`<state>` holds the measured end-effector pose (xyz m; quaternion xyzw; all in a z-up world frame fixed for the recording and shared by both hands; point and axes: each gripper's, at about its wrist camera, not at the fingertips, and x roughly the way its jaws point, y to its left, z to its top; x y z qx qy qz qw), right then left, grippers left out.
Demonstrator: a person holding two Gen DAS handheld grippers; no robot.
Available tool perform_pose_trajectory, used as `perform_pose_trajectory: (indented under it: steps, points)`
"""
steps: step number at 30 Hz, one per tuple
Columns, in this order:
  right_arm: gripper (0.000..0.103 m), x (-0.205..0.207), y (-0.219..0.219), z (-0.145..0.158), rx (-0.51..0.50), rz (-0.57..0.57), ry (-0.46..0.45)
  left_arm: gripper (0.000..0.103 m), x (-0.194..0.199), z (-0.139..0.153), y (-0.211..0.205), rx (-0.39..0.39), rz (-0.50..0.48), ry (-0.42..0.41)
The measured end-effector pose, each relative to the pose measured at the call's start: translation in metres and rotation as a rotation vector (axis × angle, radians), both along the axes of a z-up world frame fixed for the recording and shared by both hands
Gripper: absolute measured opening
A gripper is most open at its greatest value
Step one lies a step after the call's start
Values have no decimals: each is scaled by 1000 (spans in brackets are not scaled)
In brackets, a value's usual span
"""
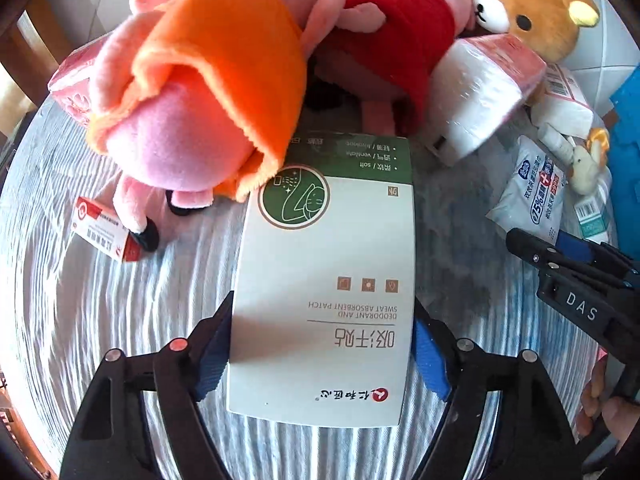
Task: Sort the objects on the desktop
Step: 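Grasp the white-green deodorant patch box with left tool while right tool grasps the wet-wipe pack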
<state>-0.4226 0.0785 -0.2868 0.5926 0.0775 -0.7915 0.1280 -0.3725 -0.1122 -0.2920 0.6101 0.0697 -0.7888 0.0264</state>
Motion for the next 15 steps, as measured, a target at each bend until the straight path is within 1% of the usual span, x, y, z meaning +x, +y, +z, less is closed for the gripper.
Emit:
perform_pose_trajectory:
  steps: [3,5,7,8,9,11,13,15]
  points:
    - [48,18,14,1,19,14,-20,77,11,3,11,9,-27,-1]
    - [52,25,21,3,24,12,-39,77,12,3,17,3,-37,-5]
    - [55,27,28,8,11,1,-35,77,7,1,20,5,-26,-15]
    - [64,26,30,12,8,-9,-24,77,5,0,21,8,-20,-19]
    - [78,23,32,16,3,-21,-13,77,2,0,22,6,-17,-22]
    - [91,15,37,21,-21,-47,-5,77,-4,0,25,-10,-22,-16]
    - [92,6,39,21,-43,-71,-11,77,-9,1,28,-25,-31,-8]
    - [96,-3,41,18,-57,-97,-22,77,-14,2,30,-29,-35,-4]
